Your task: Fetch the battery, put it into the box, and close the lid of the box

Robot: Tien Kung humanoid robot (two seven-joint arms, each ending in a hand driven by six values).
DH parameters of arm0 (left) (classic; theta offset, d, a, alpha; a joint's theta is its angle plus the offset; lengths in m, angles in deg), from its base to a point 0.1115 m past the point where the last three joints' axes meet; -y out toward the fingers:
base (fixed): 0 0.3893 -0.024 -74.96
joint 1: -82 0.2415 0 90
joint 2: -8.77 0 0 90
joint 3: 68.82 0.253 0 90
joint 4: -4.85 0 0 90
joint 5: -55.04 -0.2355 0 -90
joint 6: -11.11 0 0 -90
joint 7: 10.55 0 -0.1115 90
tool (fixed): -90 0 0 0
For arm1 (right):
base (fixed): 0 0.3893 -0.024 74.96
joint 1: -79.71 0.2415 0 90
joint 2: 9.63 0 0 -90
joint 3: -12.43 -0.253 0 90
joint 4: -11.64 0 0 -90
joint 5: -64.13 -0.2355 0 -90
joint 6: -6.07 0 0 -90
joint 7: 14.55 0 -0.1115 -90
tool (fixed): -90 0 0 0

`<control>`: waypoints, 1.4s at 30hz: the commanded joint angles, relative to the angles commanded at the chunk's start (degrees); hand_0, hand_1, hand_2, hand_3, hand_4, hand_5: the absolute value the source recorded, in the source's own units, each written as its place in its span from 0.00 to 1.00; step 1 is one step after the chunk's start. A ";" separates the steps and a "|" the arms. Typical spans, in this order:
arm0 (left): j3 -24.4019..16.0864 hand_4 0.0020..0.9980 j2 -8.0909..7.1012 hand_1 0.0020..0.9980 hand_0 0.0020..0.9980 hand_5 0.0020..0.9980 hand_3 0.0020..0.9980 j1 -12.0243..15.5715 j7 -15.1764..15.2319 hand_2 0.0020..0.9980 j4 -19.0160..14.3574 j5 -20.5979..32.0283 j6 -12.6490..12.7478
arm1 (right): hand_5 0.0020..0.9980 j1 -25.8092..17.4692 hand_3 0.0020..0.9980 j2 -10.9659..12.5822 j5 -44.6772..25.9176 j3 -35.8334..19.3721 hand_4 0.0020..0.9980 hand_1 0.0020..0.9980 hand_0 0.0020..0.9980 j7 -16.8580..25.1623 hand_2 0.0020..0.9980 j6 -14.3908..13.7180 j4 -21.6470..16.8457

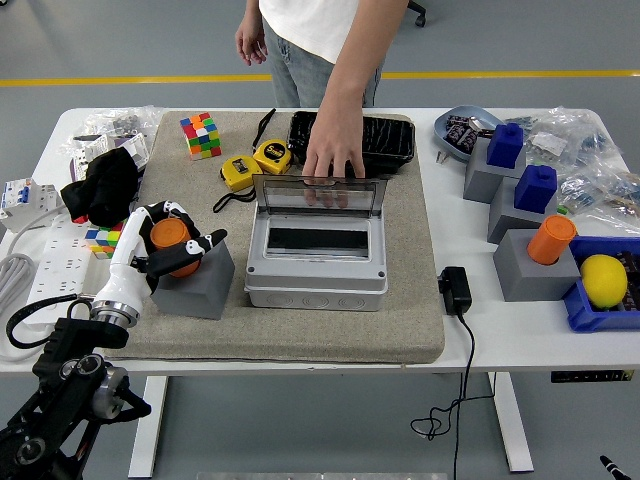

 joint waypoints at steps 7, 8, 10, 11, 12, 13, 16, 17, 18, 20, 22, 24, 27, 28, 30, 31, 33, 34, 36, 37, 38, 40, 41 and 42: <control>0.76 1.00 -0.05 0.00 0.05 0.04 0.01 -0.54 1.00 0.03 -0.66 0.18 1.86 | 1.00 0.07 0.81 0.01 0.01 0.04 1.00 0.84 0.97 -0.07 0.76 0.02 0.03; 0.81 1.00 -0.07 0.00 0.05 0.04 0.01 -0.62 1.07 0.03 -0.76 0.34 2.06 | 1.00 0.07 0.81 0.02 -0.01 0.05 1.00 0.84 0.97 -0.08 0.76 0.03 0.03; 0.97 1.00 -0.18 0.00 0.05 0.04 0.01 -0.88 1.21 0.03 -1.19 0.61 2.47 | 1.00 0.06 0.81 0.01 -0.02 0.14 1.00 0.84 0.97 -0.12 0.76 0.03 0.03; 1.05 1.00 -0.25 0.00 0.05 0.04 0.01 -1.00 1.26 0.03 -1.45 0.73 2.67 | 1.00 0.05 0.81 0.01 -0.03 0.20 1.00 0.84 0.97 -0.13 0.76 0.05 0.03; 1.11 1.00 -0.33 0.00 0.05 0.04 0.01 -1.11 1.31 0.03 -1.72 0.80 2.85 | 1.00 0.05 0.81 0.01 -0.03 0.26 1.00 0.84 0.97 -0.14 0.76 0.05 0.03; 1.23 1.00 -0.43 0.00 0.04 0.07 0.00 -1.24 1.39 0.02 -2.02 1.01 3.17 | 1.00 0.04 0.81 0.01 -0.03 0.30 1.00 0.84 0.97 -0.14 0.76 0.07 0.03; 1.50 1.00 -0.64 0.00 0.04 0.07 0.00 -1.50 1.58 0.02 -3.07 1.22 3.97 | 1.00 0.06 0.81 0.05 -0.02 0.40 1.00 0.84 0.97 -0.15 0.76 0.12 0.01; 1.63 1.00 -0.73 0.00 0.04 0.07 0.00 -1.60 1.63 0.02 -3.57 1.09 4.28 | 1.00 0.07 0.81 0.06 -0.07 0.47 1.00 0.84 0.97 -0.14 0.76 0.13 0.02; 1.81 1.00 -0.85 0.00 0.04 0.07 0.00 -1.70 1.67 0.02 -4.17 0.92 4.62 | 1.00 0.07 0.81 0.08 -0.11 0.56 1.00 0.84 0.97 -0.14 0.76 0.14 0.03; 2.43 1.00 -1.20 0.00 0.05 0.15 0.00 -2.04 1.82 0.01 -5.59 0.54 5.60 | 1.00 0.10 0.81 0.13 -0.23 0.74 1.00 0.84 0.97 -0.14 0.76 0.15 0.04; 3.22 1.00 -1.56 0.00 0.05 0.15 0.00 -2.39 1.92 0.01 -7.06 -0.32 7.04 | 1.00 0.09 0.81 0.16 -0.31 0.87 1.00 0.84 0.97 -0.15 0.76 0.16 0.07; 4.34 1.00 -1.96 0.00 0.05 0.15 0.00 -2.80 2.15 0.01 -9.13 -2.32 9.09 | 1.00 0.11 0.81 0.20 -0.36 1.00 1.00 0.84 0.97 -0.17 0.76 0.19 0.07; 6.24 0.98 -2.56 0.00 0.04 0.37 0.00 -3.25 2.72 0.00 -11.70 -4.98 11.13 | 1.00 0.13 0.81 0.23 -0.31 1.04 1.00 0.84 0.97 -0.20 0.76 0.22 0.03; 7.19 0.98 -2.85 0.00 0.04 0.37 0.00 -3.41 2.81 0.00 -12.71 -6.67 11.74 | 1.00 0.12 0.81 0.23 -0.31 1.04 1.00 0.84 0.97 -0.20 0.76 0.23 0.02; 8.98 0.98 -3.39 0.00 0.04 0.37 0.00 -3.77 2.72 0.00 -14.16 -9.91 12.32 | 1.00 0.09 0.81 0.24 -0.36 1.15 1.00 0.84 0.97 -0.21 0.76 0.22 0.04; 10.33 0.98 -3.84 0.00 0.04 0.37 0.00 -4.13 2.53 0.00 -15.00 -11.97 12.45 | 1.00 0.08 0.81 0.25 -0.41 1.23 1.00 0.84 0.97 -0.23 0.76 0.22 0.07; 12.93 0.97 -4.54 0.00 0.05 0.48 0.00 -4.82 2.27 0.00 -15.93 -16.56 12.55 | 1.00 0.11 0.81 0.28 -0.42 1.23 1.00 0.84 0.97 -0.25 0.76 0.21 0.08; 14.31 0.97 -4.93 0.00 0.05 0.48 0.00 -5.36 2.18 0.00 -16.13 -18.65 12.59 | 1.00 0.17 0.81 0.31 -0.40 1.20 1.00 0.84 0.97 -0.26 0.76 0.22 0.08; 17.10 0.97 -5.51 0.00 0.05 0.48 0.00 -6.41 2.13 0.00 -16.01 -23.10 12.60 | 1.00 0.30 0.81 0.36 -0.31 1.16 1.00 0.84 0.97 -0.29 0.76 0.24 0.05; 18.18 0.97 -5.70 0.00 0.05 0.48 0.00 -6.87 2.12 0.00 -15.82 -24.57 12.60 | 1.00 0.35 0.81 0.37 -0.31 1.12 1.00 0.84 0.97 -0.29 0.76 0.24 0.05; 19.24 0.98 -5.87 0.00 0.05 0.61 0.00 -7.30 2.16 0.00 -15.61 -26.18 12.68 | 1.00 0.39 0.81 0.37 -0.32 1.10 1.00 0.84 0.97 -0.29 0.76 0.25 0.06; 21.98 0.98 -6.33 0.00 0.05 0.61 0.00 -8.79 2.34 0.00 -14.59 -29.70 12.91 | 1.00 0.46 0.81 0.41 -0.41 1.19 1.00 0.84 0.97 -0.29 0.76 0.25 0.05; 23.30 0.98 -6.52 0.00 0.05 0.61 0.00 -9.51 2.48 0.00 -14.04 -31.10 13.07 | 1.00 0.48 0.81 0.43 -0.53 1.30 1.00 0.84 0.97 -0.28 0.76 0.24 0.09; 24.54 0.98 -6.69 0.00 0.05 0.61 0.00 -10.21 2.62 0.00 -13.48 -32.31 13.25 | 1.00 0.50 0.81 0.44 -0.65 1.37 1.00 0.84 0.97 -0.27 0.76 0.22 0.14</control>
